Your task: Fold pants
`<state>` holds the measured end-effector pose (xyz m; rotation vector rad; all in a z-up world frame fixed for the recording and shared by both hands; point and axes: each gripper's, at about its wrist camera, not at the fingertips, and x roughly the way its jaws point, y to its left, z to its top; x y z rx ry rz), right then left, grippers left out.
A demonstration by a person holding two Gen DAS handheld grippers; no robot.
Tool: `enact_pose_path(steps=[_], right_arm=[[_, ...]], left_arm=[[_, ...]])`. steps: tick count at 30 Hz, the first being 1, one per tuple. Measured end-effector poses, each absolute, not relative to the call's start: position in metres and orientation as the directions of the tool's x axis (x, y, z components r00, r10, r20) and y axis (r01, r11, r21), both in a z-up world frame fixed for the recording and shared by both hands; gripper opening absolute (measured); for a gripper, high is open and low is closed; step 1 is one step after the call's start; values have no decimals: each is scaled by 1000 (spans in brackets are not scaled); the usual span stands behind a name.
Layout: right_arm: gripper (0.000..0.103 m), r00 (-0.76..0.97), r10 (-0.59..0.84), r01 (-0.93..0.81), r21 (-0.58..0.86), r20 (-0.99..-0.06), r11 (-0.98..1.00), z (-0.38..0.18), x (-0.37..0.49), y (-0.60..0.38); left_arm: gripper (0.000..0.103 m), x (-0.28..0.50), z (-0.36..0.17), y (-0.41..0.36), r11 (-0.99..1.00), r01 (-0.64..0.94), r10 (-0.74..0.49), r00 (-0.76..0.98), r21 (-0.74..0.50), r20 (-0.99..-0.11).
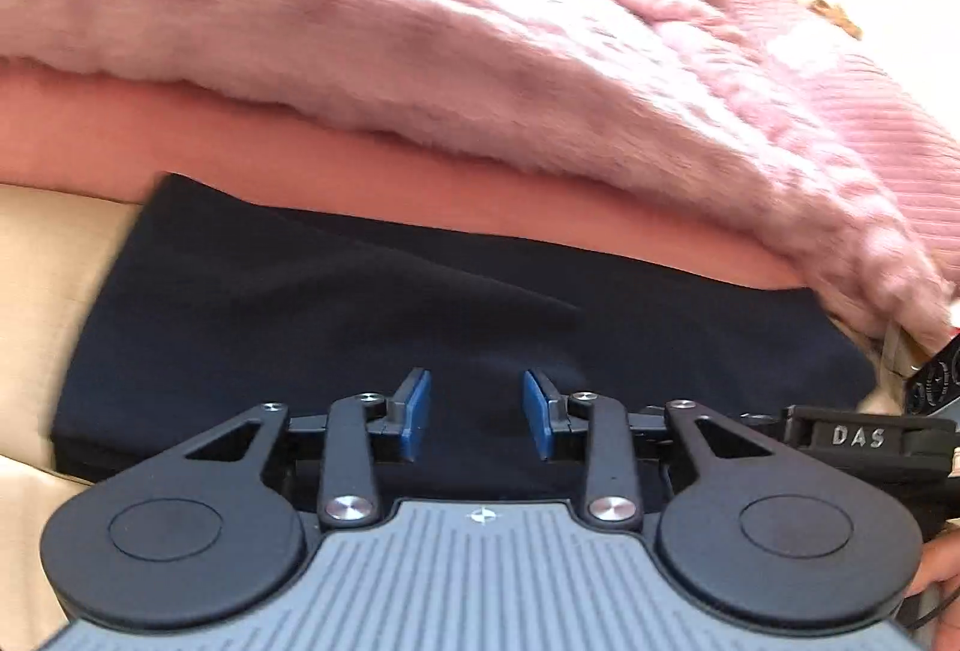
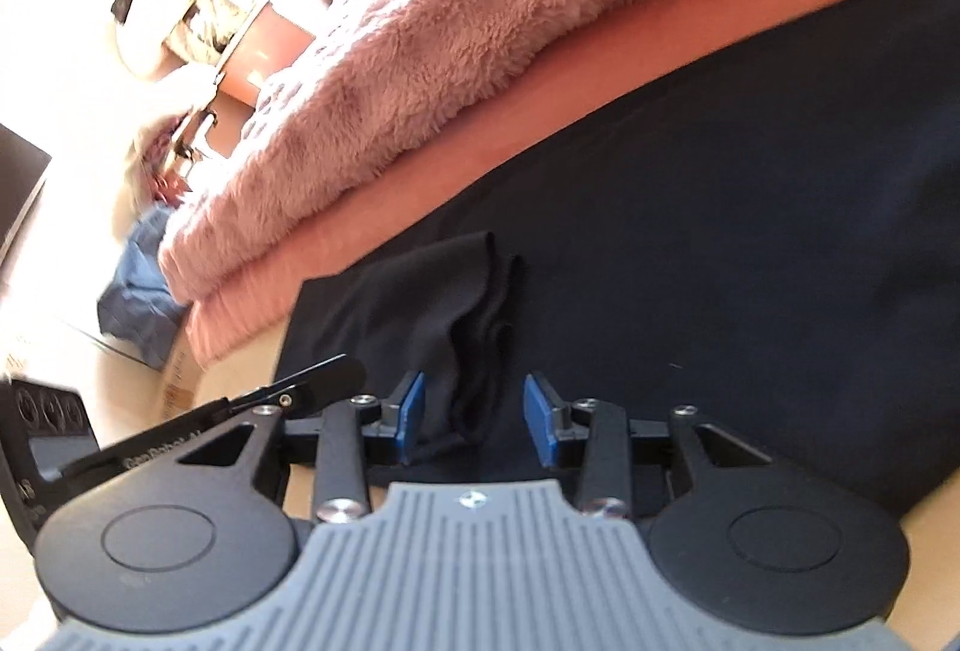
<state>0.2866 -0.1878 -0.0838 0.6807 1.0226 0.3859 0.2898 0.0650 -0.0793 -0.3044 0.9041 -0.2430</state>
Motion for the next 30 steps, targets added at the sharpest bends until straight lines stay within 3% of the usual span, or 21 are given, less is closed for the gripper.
enact_pose_path(steps=[7,9,11,12,18,22,30], right_arm=[[33,444,635,121,745,-632,656,-114,321,-166],[24,444,638,122,748,-629,652,-116,326,-159],[1,438,622,111,725,-649,680,-114,331,-152],[0,437,610,103,710,-662,696,-114,333,-149],[0,472,580,-8,655,-664,756,-72,332,-142],[0,494,575,-141,592,-652,793,-15,337,-149],[0,530,527,-235,482,-665,844,94,355,-221]], left_arm=[[38,286,-77,102,947,-3,-252,611,-320,-750],[38,288,-76,106,945,-28,-240,619,-326,-748],[38,287,-75,103,945,-46,-224,627,-323,-746],[38,285,-74,105,946,-57,-212,632,-318,-745],[38,273,-60,128,941,-124,-153,674,-315,-723],[38,269,-47,135,938,-131,-141,703,-322,-698],[33,278,-39,108,950,-61,-176,708,-308,-684]])
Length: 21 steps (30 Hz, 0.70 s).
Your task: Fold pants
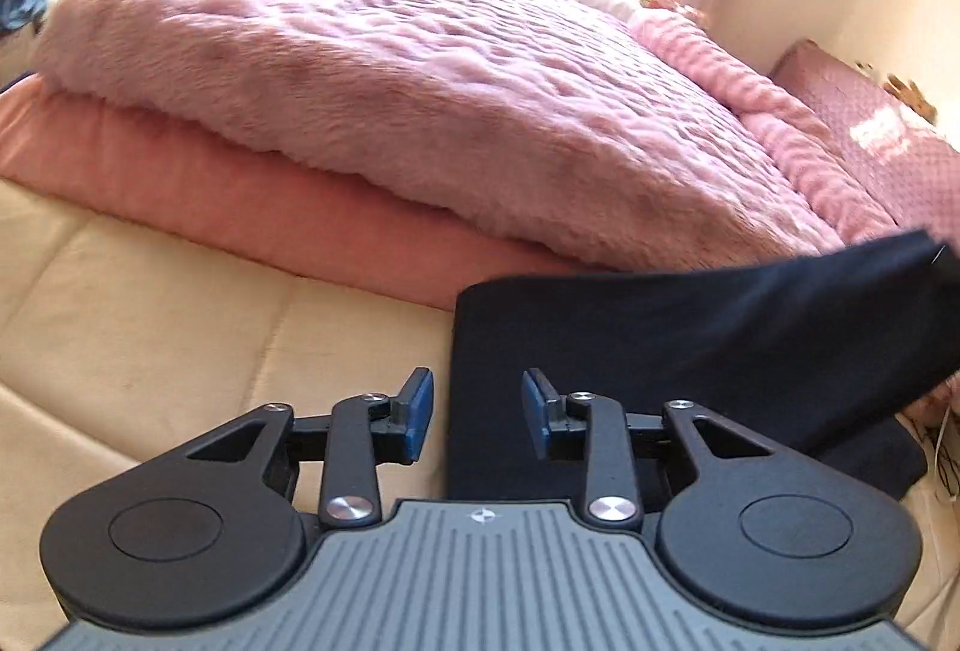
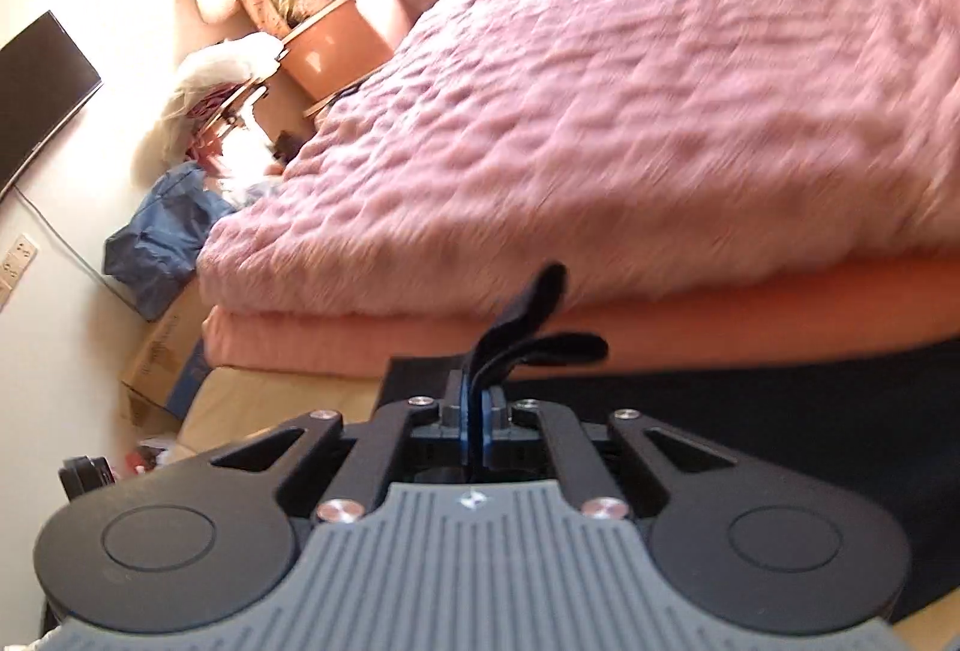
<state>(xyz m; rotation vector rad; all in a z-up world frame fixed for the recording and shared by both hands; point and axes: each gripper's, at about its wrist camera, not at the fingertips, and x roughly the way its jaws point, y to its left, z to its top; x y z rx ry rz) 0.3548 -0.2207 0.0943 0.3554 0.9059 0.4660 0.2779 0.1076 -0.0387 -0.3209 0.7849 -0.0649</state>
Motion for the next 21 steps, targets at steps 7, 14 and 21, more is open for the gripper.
enact_pose_path(steps=[7,14,21], right_arm=[[0,562,403,-184,366,-722,912,140,366,-318],[0,535,294,-59,312,-792,948,96,379,-441],[0,472,138,41,179,-870,983,11,402,-502]], left_arm=[[26,306,-45,53,957,56,-247,671,-283,-700],[23,333,-65,0,956,134,-285,623,-259,-728],[23,341,-86,-23,955,170,-297,575,-244,-762]])
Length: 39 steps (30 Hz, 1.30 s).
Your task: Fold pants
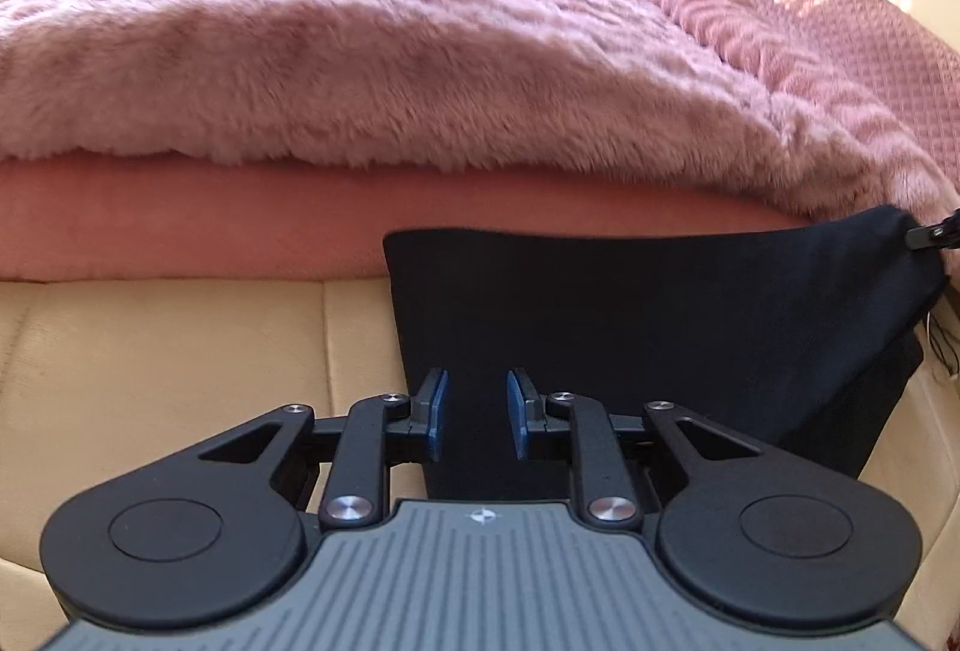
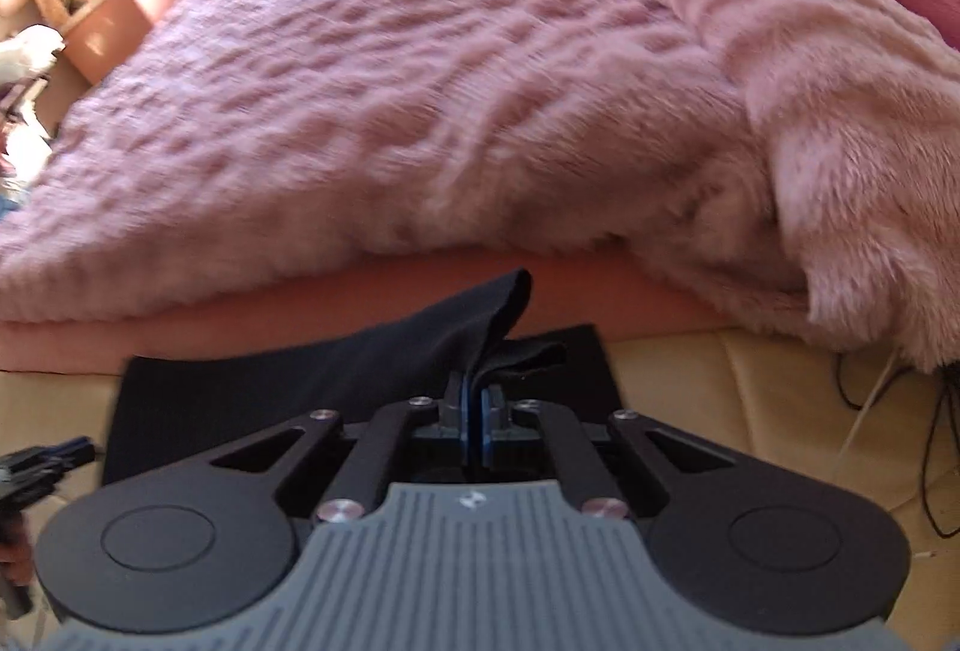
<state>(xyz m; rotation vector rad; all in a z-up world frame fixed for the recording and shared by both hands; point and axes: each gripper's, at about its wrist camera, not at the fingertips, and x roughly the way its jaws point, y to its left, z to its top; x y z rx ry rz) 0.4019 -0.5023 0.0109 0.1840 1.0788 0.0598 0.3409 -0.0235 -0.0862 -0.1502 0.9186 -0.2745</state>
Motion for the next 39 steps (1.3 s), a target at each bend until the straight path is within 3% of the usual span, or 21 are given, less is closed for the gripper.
enact_pose_path(steps=[13,16,18,21,23,24,31,35,38,39], right_arm=[[0,427,-56,43,-41,-903,998,-98,414,-520],[21,433,-115,56,-101,-894,993,-95,417,-516],[21,452,-155,90,-128,-878,988,-80,407,-517],[24,516,-68,166,22,-854,986,-58,389,-534],[47,550,-3,215,138,-835,967,-52,378,-543],[47,558,15,226,169,-830,959,-53,374,-544],[43,483,-40,224,79,-875,971,-92,363,-534],[42,502,-47,132,23,-864,991,-105,348,-530],[43,522,-28,142,55,-852,988,-107,338,-536],[43,526,-24,144,61,-850,988,-107,336,-536]], left_arm=[[28,337,-109,-24,961,151,-278,544,-233,-792],[40,333,-104,-15,955,101,-287,544,-279,-789],[46,329,-100,-8,943,71,-308,551,-325,-775],[53,318,-99,3,915,19,-349,541,-403,-765],[59,312,-102,6,895,-17,-372,525,-446,-766],[60,310,-104,6,892,-34,-371,517,-452,-771],[61,295,-111,-10,926,-7,-330,471,-377,-818],[61,292,-110,-31,965,101,-261,458,-242,-850],[51,291,-110,-38,971,147,-235,442,-188,-866],[41,291,-110,-39,972,155,-229,432,-178,-872]])
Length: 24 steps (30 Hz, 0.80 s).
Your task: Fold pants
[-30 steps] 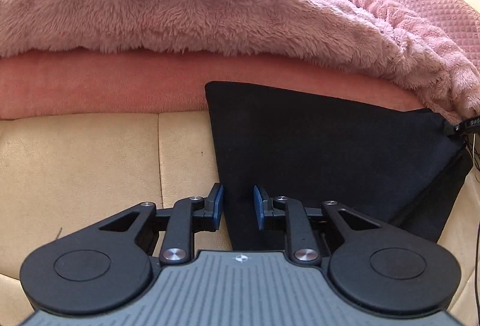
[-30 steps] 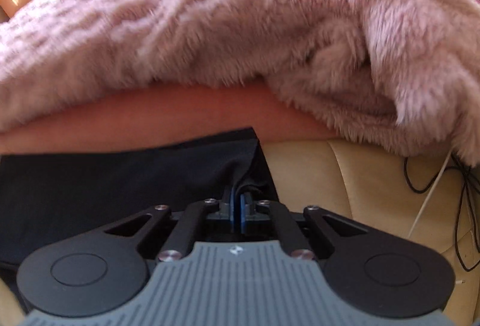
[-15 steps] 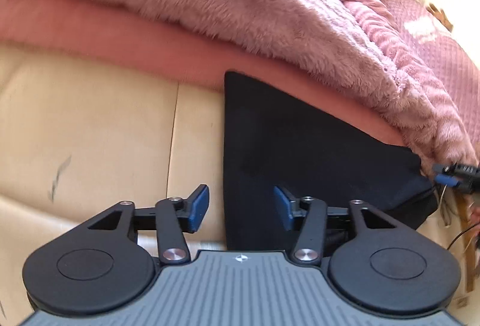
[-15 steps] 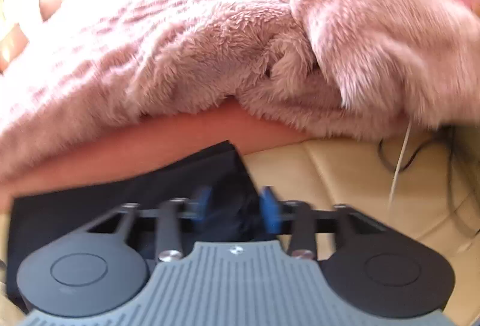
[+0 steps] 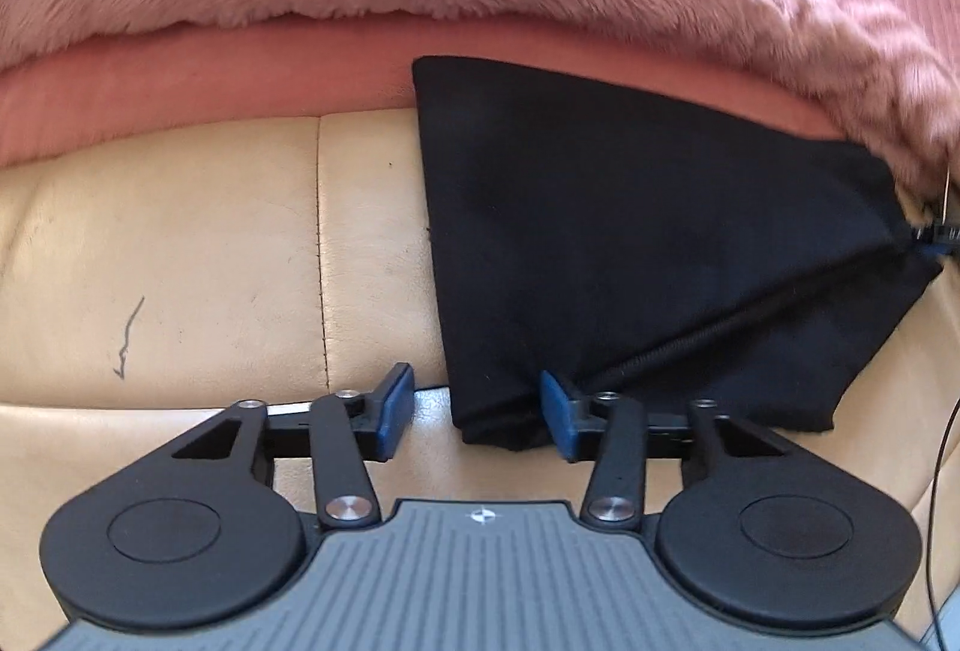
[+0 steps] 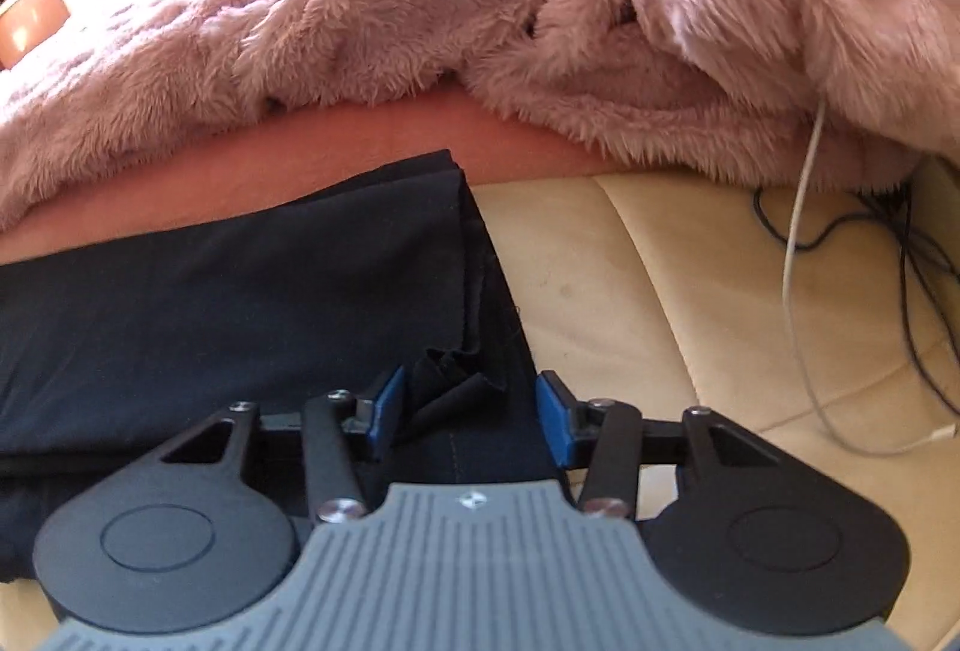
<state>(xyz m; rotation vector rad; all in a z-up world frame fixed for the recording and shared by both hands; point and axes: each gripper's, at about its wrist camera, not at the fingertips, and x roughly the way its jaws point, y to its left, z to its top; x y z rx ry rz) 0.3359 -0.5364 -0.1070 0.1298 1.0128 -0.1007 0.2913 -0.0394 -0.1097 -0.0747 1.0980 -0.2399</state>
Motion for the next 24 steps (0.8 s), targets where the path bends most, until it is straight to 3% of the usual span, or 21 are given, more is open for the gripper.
enact_pose_path(steps=[1,3,8,15,17,19,22,24], right_arm=[[43,526,-23,140,60,-850,988,-107,335,-535],[43,517,-22,132,54,-856,990,-105,332,-533],[42,501,-21,100,34,-865,994,-97,314,-523],[41,499,1,80,47,-866,996,-95,261,-512],[40,509,5,99,65,-861,993,-96,250,-514],[41,515,18,128,98,-857,987,-96,244,-518],[40,524,16,154,113,-852,982,-89,242,-519],[40,544,-14,151,82,-839,985,-81,240,-515]], left_arm=[[27,292,-109,-40,970,164,-232,419,-178,-878],[16,292,-107,-39,973,165,-218,399,-164,-891],[1,279,-110,-24,975,149,-210,351,-167,-913],[0,245,-107,13,975,103,-219,353,-195,-910],[5,246,-106,29,954,67,-296,385,-293,-874],[29,254,-105,40,920,8,-359,417,-392,-835],[53,272,-104,42,900,-18,-377,472,-436,-797],[56,290,-106,34,901,-27,-367,483,-433,-795]])
